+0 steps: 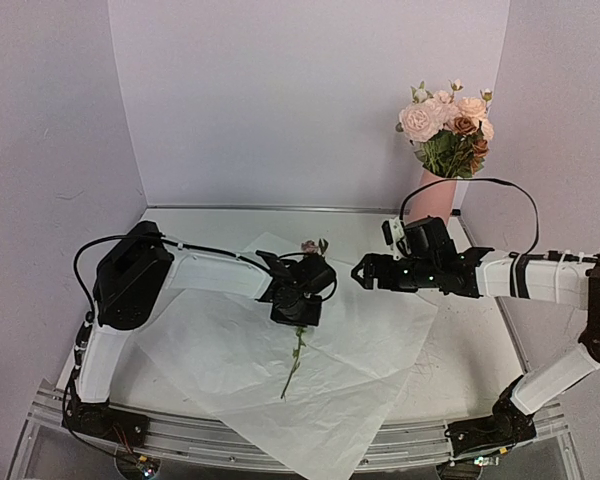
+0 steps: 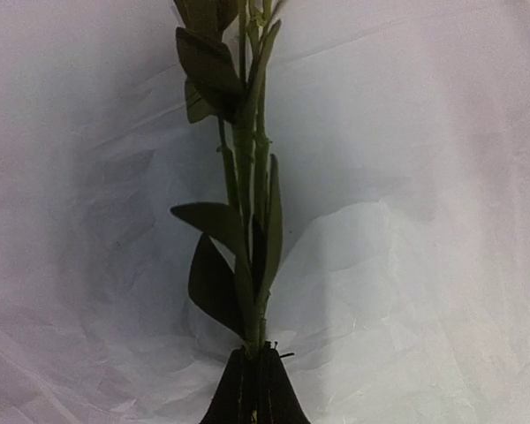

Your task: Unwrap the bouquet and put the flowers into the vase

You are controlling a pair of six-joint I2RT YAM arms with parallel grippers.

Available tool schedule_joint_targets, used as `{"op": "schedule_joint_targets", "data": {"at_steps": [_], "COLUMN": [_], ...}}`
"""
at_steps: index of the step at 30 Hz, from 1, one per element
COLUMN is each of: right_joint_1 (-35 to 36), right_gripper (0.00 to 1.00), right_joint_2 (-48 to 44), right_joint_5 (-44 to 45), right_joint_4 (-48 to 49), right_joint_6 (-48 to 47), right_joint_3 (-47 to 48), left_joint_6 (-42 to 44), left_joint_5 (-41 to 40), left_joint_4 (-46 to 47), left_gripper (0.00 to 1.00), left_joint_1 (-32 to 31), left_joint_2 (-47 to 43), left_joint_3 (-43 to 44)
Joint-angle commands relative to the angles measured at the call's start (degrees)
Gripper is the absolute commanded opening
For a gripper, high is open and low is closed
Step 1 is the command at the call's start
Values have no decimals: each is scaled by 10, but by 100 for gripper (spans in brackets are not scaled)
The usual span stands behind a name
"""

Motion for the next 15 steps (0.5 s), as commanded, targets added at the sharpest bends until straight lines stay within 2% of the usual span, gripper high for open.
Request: {"op": "schedule_joint_targets", "data": {"at_steps": [1, 6, 9, 11, 15], "right_joint_1": [2, 2, 2, 2, 2], "right_gripper": [92, 90, 87, 86, 84], "right_joint_2": [-26, -38, -51, -61, -70], "right_joint_5": [-13, -70, -114, -139, -189], "right_joint_4": [-3, -4, 10, 29, 58], "right_joint_6": [7, 22, 46, 61, 90], "right_joint_3": [22, 47, 64, 73, 96], "left_joint_6": [0, 19, 33, 48, 97], "left_joint_5": [-58, -80, -63, -25, 76], "left_joint_4": [-21, 4, 51, 107, 293], "left_gripper": [0, 0, 0, 0, 1], "left_joint_1": [-4, -5, -6, -6, -5], "left_joint_2": [-114, -210, -262, -306, -391], "left_joint_3": [5, -33, -76, -125, -242]}}
